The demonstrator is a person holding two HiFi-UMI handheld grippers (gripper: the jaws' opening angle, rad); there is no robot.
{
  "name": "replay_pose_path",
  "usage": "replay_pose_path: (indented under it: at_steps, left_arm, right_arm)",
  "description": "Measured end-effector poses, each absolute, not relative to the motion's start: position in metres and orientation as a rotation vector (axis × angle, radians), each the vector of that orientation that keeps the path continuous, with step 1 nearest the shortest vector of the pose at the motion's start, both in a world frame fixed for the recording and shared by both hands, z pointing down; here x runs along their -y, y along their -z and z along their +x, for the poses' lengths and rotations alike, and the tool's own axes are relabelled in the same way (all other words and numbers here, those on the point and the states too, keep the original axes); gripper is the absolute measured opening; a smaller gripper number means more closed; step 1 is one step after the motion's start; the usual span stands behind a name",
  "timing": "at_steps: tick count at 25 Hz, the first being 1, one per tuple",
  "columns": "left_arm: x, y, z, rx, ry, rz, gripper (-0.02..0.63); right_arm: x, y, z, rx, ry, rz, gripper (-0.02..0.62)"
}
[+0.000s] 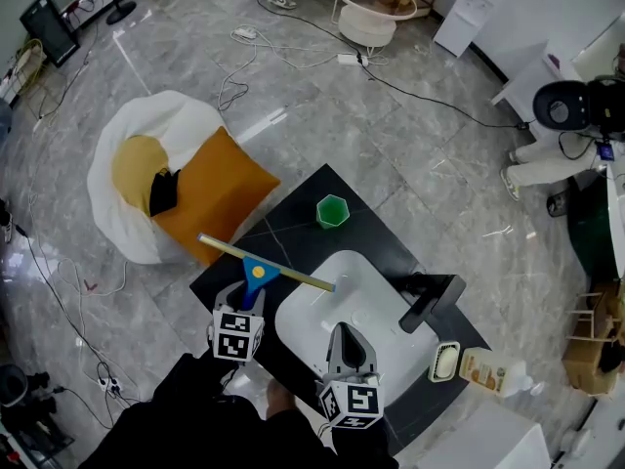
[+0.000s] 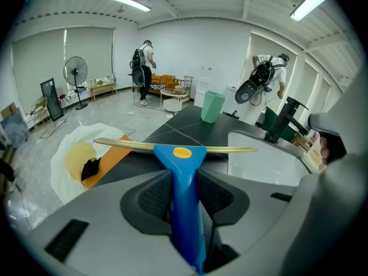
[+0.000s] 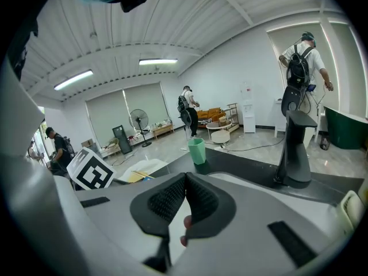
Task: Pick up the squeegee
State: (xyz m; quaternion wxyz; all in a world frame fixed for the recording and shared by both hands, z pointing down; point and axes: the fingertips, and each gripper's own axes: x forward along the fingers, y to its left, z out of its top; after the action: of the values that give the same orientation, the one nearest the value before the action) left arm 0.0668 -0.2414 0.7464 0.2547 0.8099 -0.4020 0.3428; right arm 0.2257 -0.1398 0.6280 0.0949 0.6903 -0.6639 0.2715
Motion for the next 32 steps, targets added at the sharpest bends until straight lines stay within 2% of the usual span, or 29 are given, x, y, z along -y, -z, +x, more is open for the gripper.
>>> replay_pose_path:
  at_steps: [7, 17, 32]
  left_arm:
    - [0.249, -0.716, 0.069, 1.105, -0.892, 2.257, 0.153]
    - [0.248, -0.629, 0.075, 1.110, -0.781, 2.409, 0.153]
    - [0.198, -0.529, 0.097, 0.880, -0.651, 2.696, 0.153]
  right_arm:
    - [0.138, -0.610, 0.227, 1.969, -0.760, 2.086, 0.015]
    - [0.116, -0.555, 0.235, 1.932, -0.633, 2.222, 0.015]
    - [0.049, -0.497, 0.239, 1.741, -0.490, 2.490, 0.015]
